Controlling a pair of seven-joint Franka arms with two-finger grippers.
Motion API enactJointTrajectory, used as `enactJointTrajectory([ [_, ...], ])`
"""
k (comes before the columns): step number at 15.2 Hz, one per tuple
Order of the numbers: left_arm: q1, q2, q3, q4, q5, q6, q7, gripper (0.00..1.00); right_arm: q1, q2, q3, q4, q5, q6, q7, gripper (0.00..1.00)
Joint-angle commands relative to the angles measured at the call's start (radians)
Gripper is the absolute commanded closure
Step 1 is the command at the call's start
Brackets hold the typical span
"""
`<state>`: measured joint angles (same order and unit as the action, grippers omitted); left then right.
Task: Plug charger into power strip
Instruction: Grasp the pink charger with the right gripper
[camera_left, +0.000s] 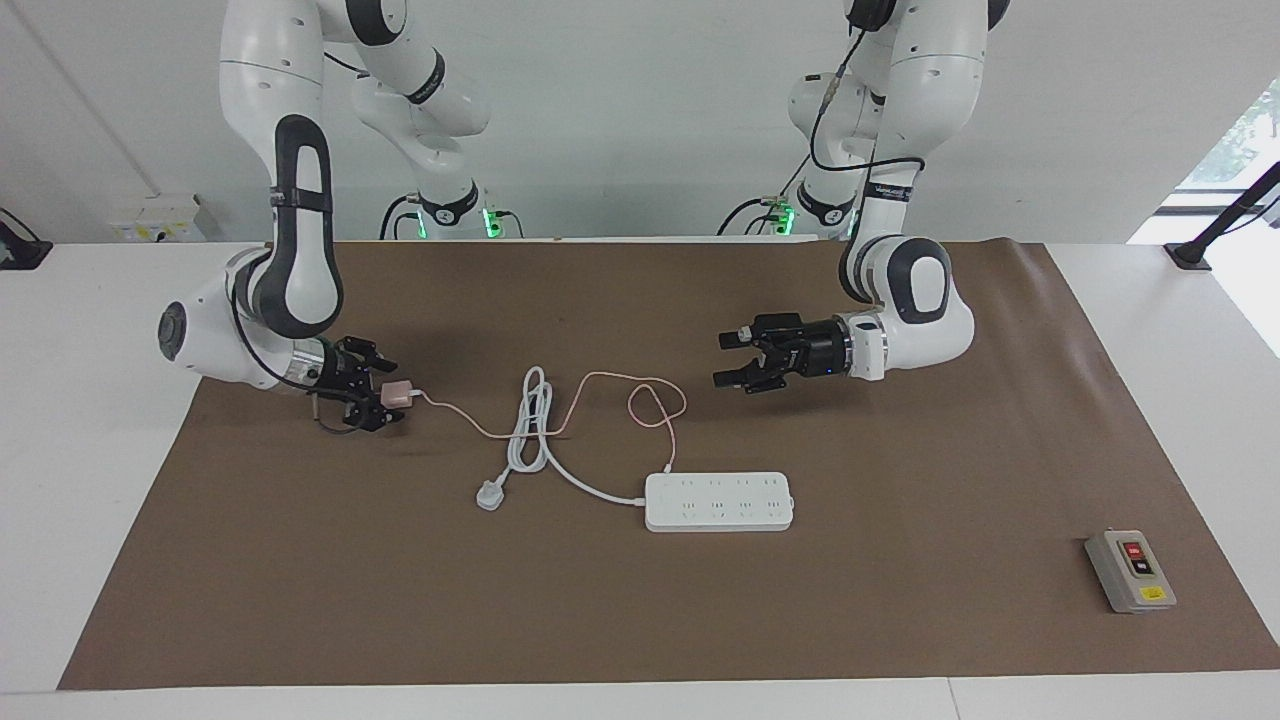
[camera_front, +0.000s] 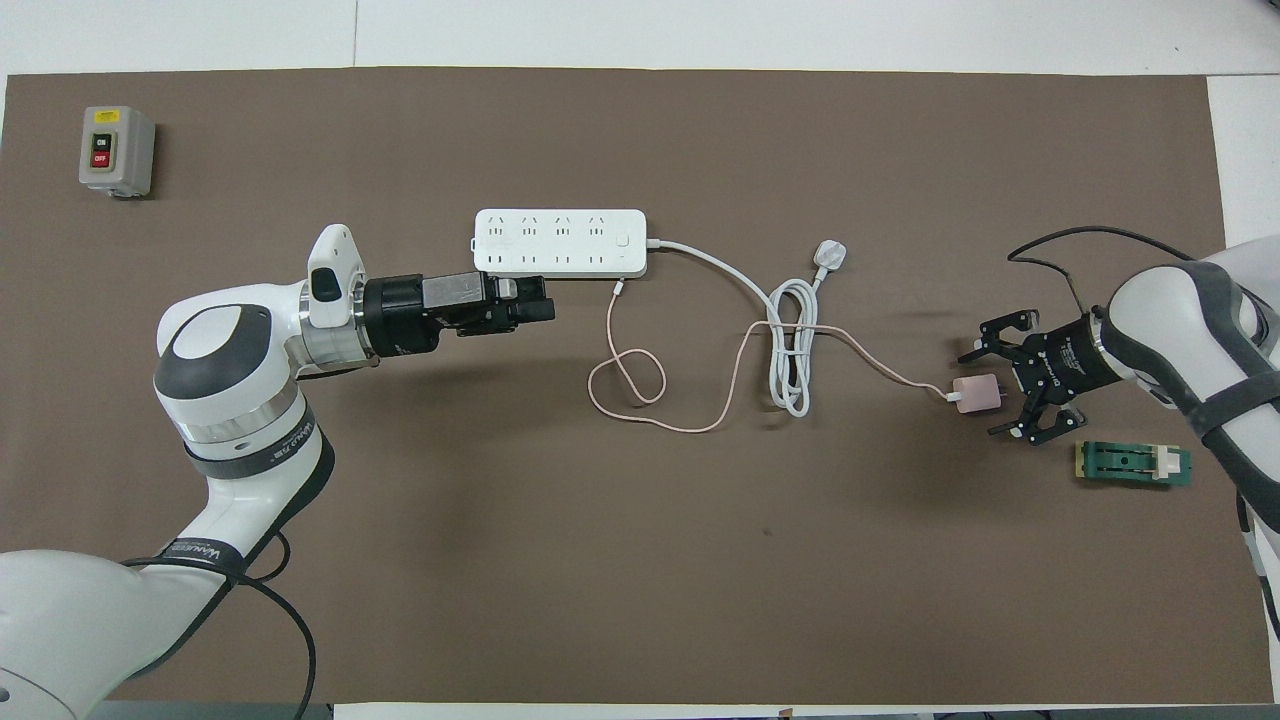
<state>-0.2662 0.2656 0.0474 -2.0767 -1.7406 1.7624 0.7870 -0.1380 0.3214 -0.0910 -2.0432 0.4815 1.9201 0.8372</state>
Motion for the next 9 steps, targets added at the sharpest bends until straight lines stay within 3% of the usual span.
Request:
enactJointTrajectory([
  [1, 0.001, 0.001, 0.012, -0.011, -0.014, -0.023, 0.021, 0.00, -0.011, -0.035, 0.004, -0.043, 0.025, 0.025, -0.030, 0.00],
  [9, 0.010, 0.001, 0.014, -0.011, -0.008, -0.029, 0.021, 0.00, -0.040, -0.036, 0.004, -0.043, 0.025, 0.011, -0.075, 0.00],
])
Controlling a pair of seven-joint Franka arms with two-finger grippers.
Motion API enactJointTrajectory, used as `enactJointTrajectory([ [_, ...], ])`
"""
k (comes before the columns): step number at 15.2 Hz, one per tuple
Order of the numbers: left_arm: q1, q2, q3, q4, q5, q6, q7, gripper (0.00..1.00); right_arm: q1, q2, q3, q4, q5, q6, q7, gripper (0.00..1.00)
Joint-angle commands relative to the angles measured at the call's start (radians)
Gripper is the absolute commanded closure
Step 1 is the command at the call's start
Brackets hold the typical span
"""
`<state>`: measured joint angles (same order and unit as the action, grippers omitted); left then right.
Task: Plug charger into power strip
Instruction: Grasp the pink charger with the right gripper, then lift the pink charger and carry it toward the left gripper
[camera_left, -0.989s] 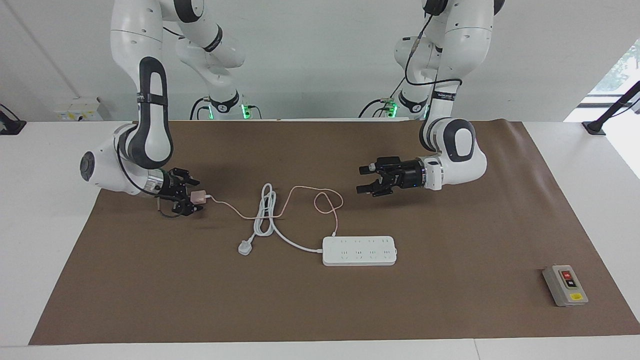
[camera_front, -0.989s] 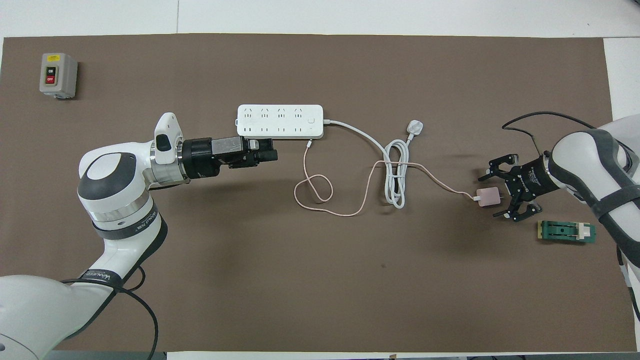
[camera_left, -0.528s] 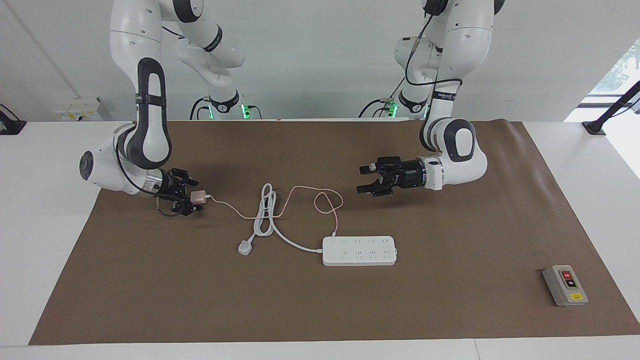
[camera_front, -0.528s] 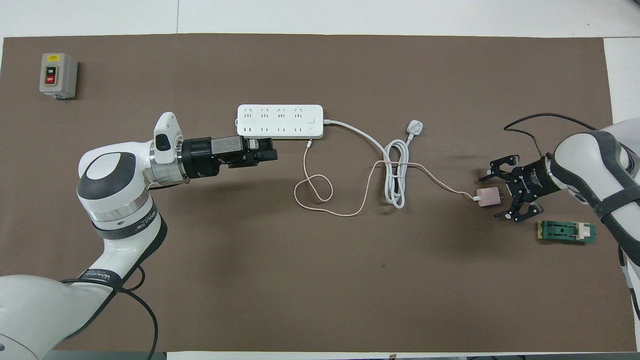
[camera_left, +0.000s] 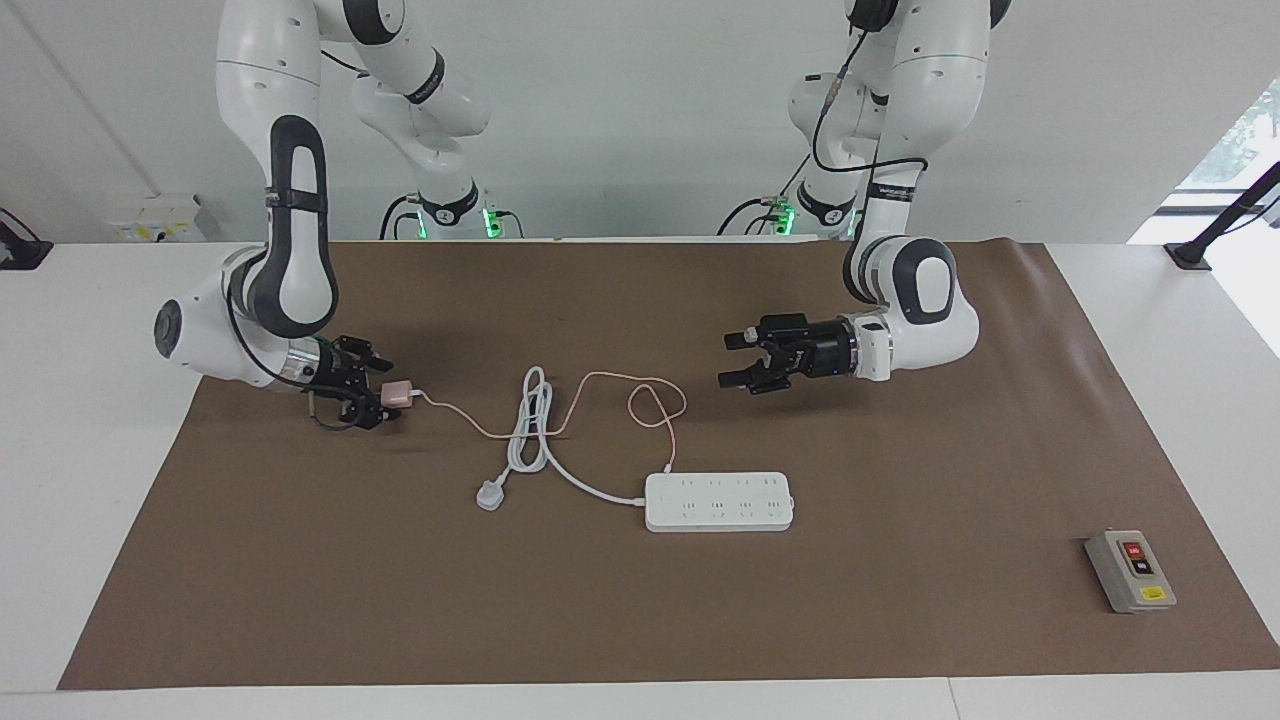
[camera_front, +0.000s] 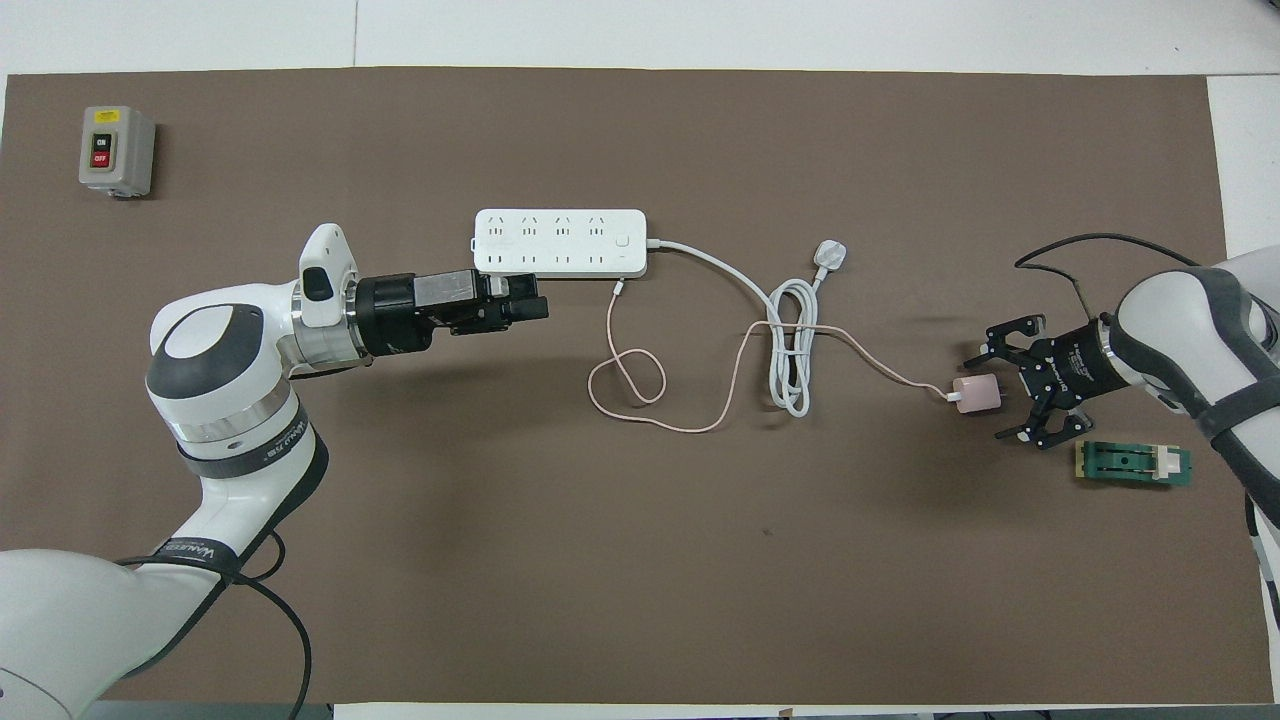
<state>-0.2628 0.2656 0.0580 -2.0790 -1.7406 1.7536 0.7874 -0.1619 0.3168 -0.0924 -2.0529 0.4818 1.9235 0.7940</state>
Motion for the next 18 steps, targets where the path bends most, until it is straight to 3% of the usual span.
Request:
enactJointTrajectory([
  [1, 0.007, 0.001, 0.003, -0.009, -0.008, -0.022, 0.021, 0.00, -0.016, -0.033, 0.005, -0.033, 0.024, 0.008, -0.032, 0.00],
  [5, 0.005, 0.001, 0.003, -0.009, -0.008, -0.019, 0.023, 0.00, -0.016, -0.035, 0.005, -0.033, 0.024, 0.005, -0.033, 0.01],
  [6, 0.007, 0.001, 0.003, -0.009, -0.008, -0.019, 0.023, 0.00, -0.014, -0.035, 0.005, -0.033, 0.024, 0.005, -0.042, 0.07],
  [10, 0.007, 0.001, 0.003, -0.009, -0.008, -0.020, 0.023, 0.00, -0.014, -0.036, 0.007, -0.038, 0.024, 0.006, -0.070, 0.35],
  [12, 0.007, 0.001, 0.003, -0.010, -0.008, -0.022, 0.023, 0.00, -0.016, -0.036, 0.007, -0.041, 0.026, 0.005, -0.102, 0.61],
  [13, 0.007, 0.001, 0.003, -0.010, -0.008, -0.022, 0.023, 0.00, -0.016, -0.036, 0.007, -0.039, 0.026, 0.005, -0.104, 0.82],
  [14, 0.007, 0.001, 0.003, -0.009, -0.008, -0.020, 0.023, 0.00, -0.016, -0.036, 0.007, -0.032, 0.026, 0.003, -0.104, 0.95],
  [18, 0.008, 0.001, 0.003, -0.009, -0.008, -0.022, 0.021, 0.00, -0.002, -0.053, 0.013, 0.032, 0.027, -0.050, -0.092, 1.00],
])
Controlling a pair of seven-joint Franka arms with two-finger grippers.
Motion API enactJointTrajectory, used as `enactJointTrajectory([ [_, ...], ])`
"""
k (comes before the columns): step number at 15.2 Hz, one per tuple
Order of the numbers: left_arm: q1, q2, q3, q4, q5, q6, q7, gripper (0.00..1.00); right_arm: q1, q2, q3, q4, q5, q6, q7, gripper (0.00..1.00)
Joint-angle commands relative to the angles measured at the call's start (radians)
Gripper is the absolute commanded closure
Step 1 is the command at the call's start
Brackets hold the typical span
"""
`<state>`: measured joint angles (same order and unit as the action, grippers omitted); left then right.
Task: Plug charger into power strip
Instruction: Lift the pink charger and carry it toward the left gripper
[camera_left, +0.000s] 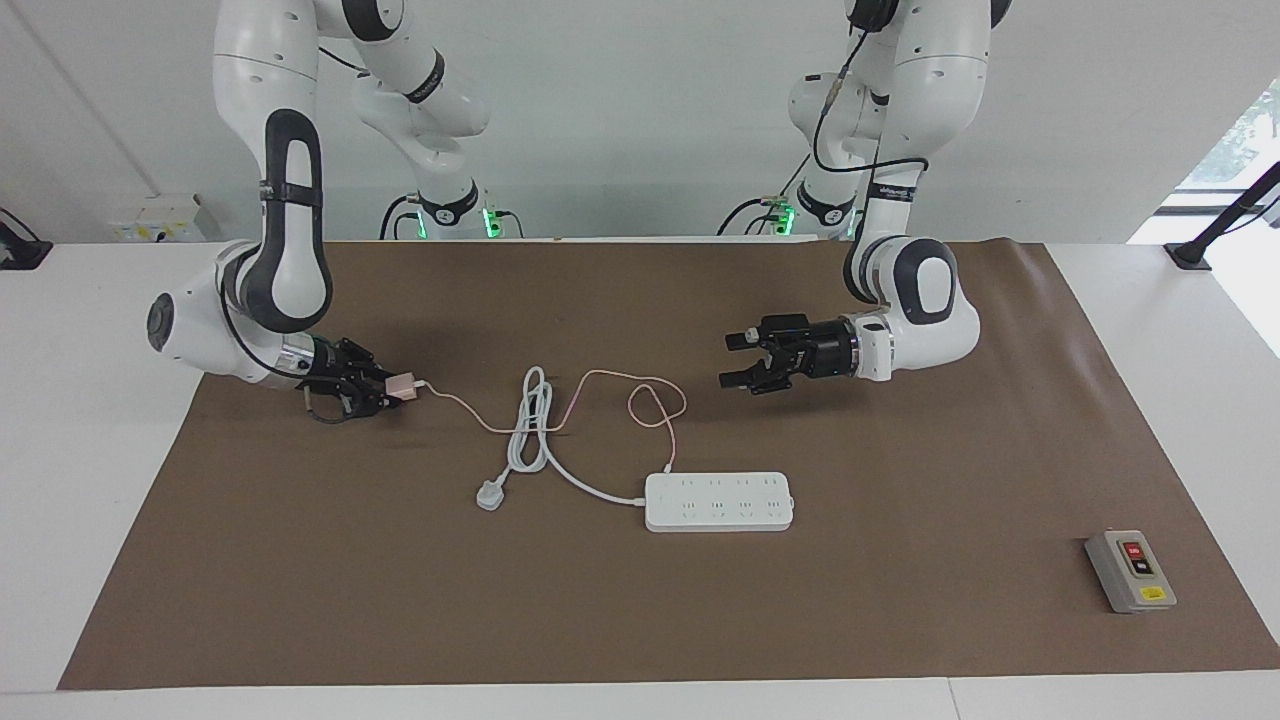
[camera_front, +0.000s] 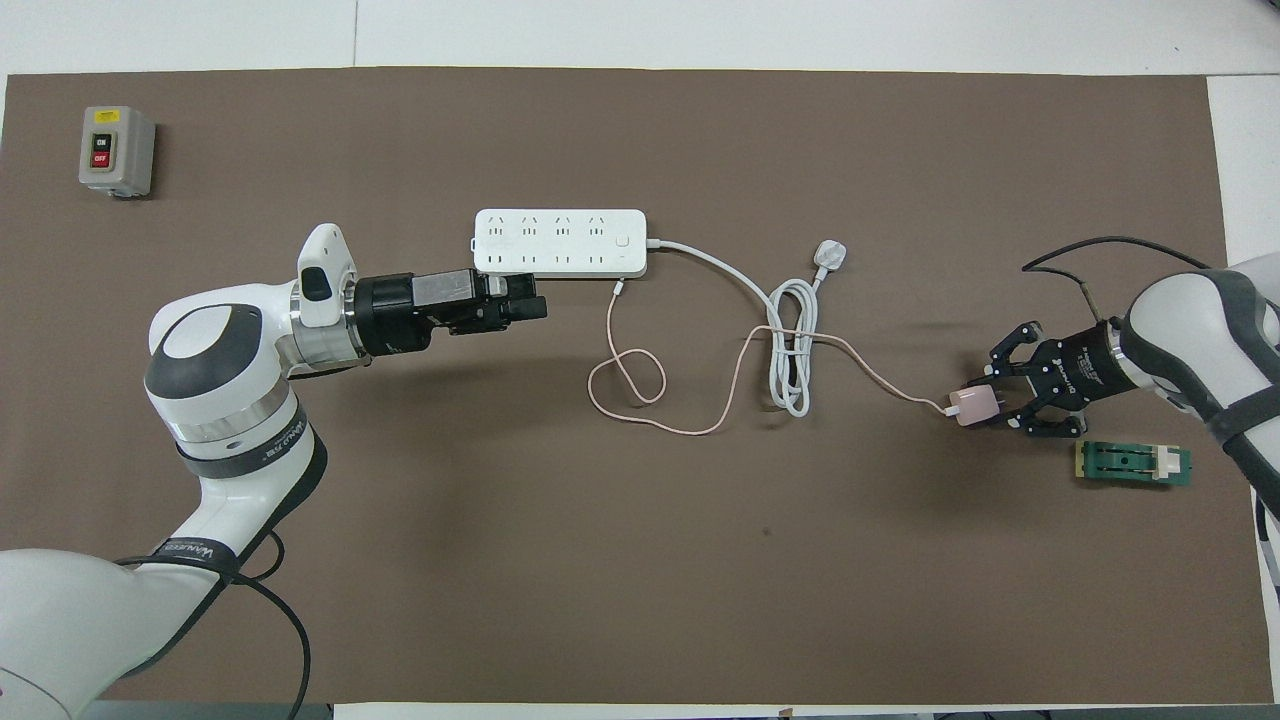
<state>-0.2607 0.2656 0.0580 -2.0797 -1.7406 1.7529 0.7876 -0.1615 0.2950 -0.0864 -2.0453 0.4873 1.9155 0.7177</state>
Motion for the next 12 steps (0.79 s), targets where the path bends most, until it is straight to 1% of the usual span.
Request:
enactJointTrajectory([
  [1, 0.018, 0.001, 0.003, -0.007, -0.008, -0.021, 0.019, 0.00, -0.001, -0.040, 0.008, 0.042, 0.022, -0.067, -0.011, 1.00],
  [3, 0.020, 0.001, 0.002, -0.007, -0.008, -0.023, 0.019, 0.00, 0.003, -0.068, 0.013, 0.050, 0.033, -0.078, 0.023, 1.00],
  [4, 0.020, 0.001, 0.002, -0.005, -0.008, -0.029, 0.019, 0.00, 0.017, -0.088, 0.013, 0.053, 0.066, -0.095, 0.051, 1.00],
  [6, 0.020, 0.001, 0.002, -0.002, -0.008, -0.029, 0.021, 0.00, 0.059, -0.144, 0.013, 0.057, 0.112, -0.105, 0.112, 1.00],
  [7, 0.020, 0.003, 0.002, 0.000, -0.008, -0.021, 0.021, 0.00, 0.088, -0.166, 0.013, 0.075, 0.128, -0.110, 0.149, 1.00],
  [9, 0.009, 0.003, 0.002, 0.000, -0.008, -0.010, 0.022, 0.00, 0.141, -0.189, 0.013, 0.114, 0.152, -0.122, 0.227, 1.00],
  [12, 0.012, 0.004, 0.000, 0.007, -0.010, -0.007, 0.022, 0.00, 0.207, -0.192, 0.013, 0.162, 0.171, -0.125, 0.282, 1.00],
])
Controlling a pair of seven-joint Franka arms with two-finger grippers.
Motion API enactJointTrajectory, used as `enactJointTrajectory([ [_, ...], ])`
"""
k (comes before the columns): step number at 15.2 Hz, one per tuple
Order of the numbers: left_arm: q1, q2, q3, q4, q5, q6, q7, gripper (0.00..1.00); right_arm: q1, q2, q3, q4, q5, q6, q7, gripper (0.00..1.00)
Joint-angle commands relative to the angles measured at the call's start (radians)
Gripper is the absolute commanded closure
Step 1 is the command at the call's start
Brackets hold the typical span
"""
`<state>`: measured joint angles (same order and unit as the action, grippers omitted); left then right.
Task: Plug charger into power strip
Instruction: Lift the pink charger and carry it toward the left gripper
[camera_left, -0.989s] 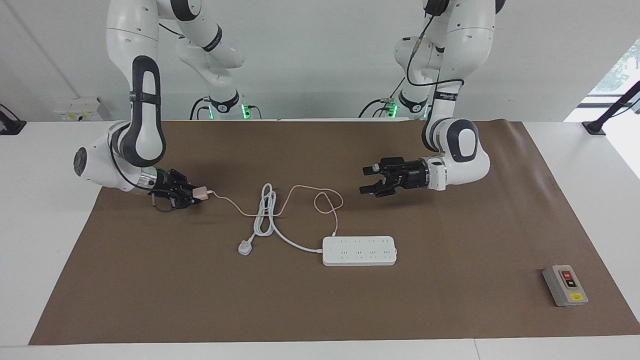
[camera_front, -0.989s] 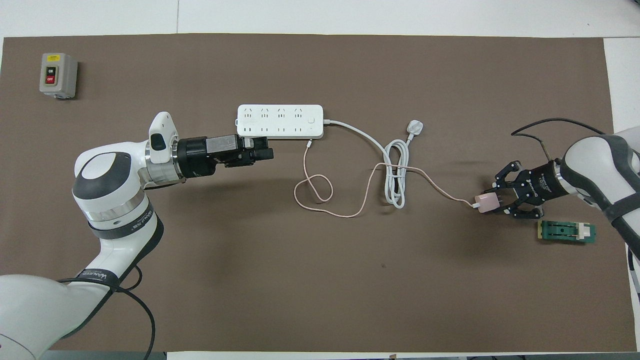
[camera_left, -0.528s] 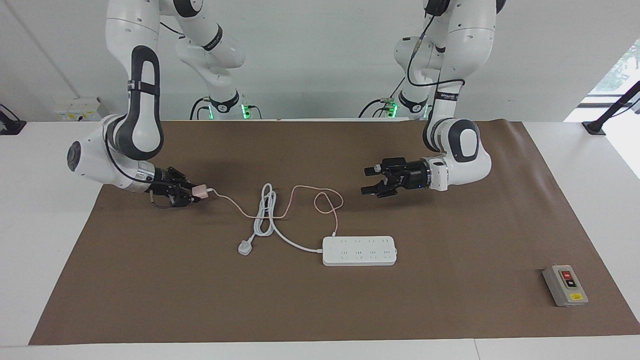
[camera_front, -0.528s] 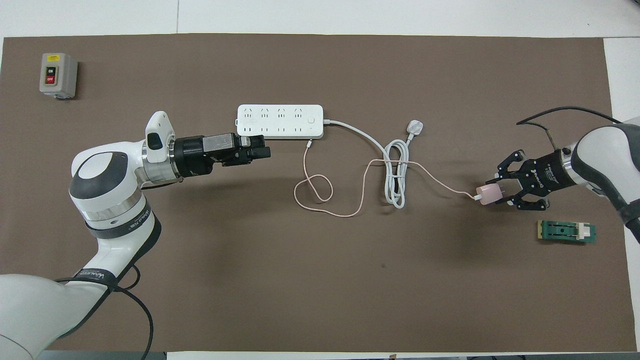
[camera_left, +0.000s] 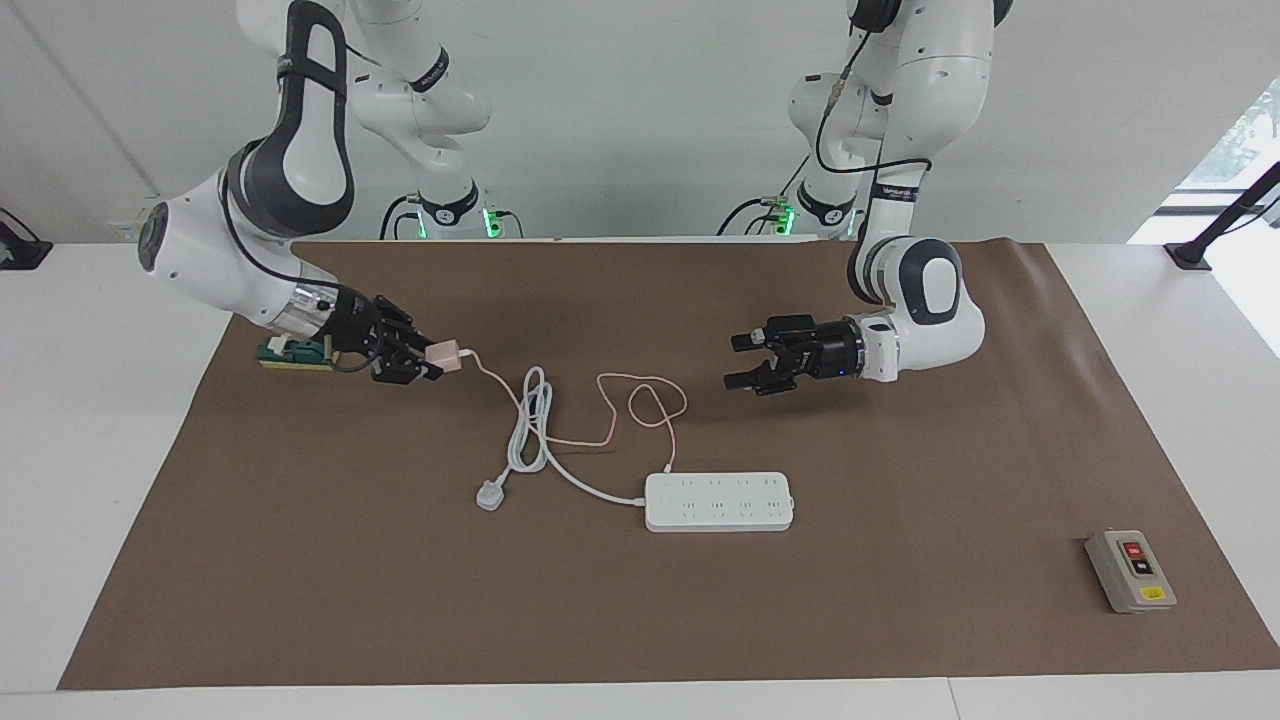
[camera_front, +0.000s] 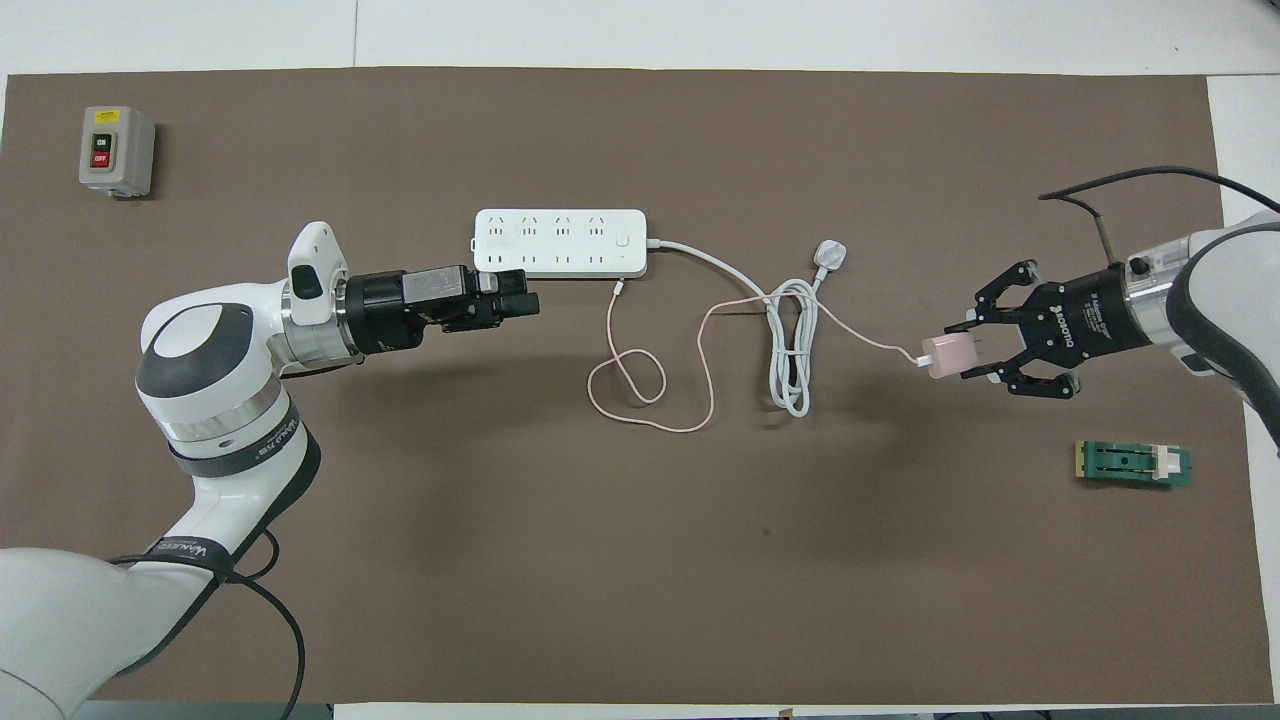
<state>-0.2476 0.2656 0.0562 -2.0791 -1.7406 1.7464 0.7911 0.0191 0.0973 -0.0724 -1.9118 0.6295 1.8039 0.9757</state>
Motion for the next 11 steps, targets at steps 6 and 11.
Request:
enactJointTrajectory([
  [6, -0.015, 0.004, 0.002, 0.001, -0.008, 0.035, 0.020, 0.00, 0.228, 0.019, -0.001, 0.045, 0.053, 0.153, 0.201, 1.00],
  [11, -0.025, 0.004, 0.001, 0.002, -0.017, 0.041, 0.022, 0.00, 0.404, 0.084, -0.001, 0.132, 0.033, 0.282, 0.387, 1.00],
])
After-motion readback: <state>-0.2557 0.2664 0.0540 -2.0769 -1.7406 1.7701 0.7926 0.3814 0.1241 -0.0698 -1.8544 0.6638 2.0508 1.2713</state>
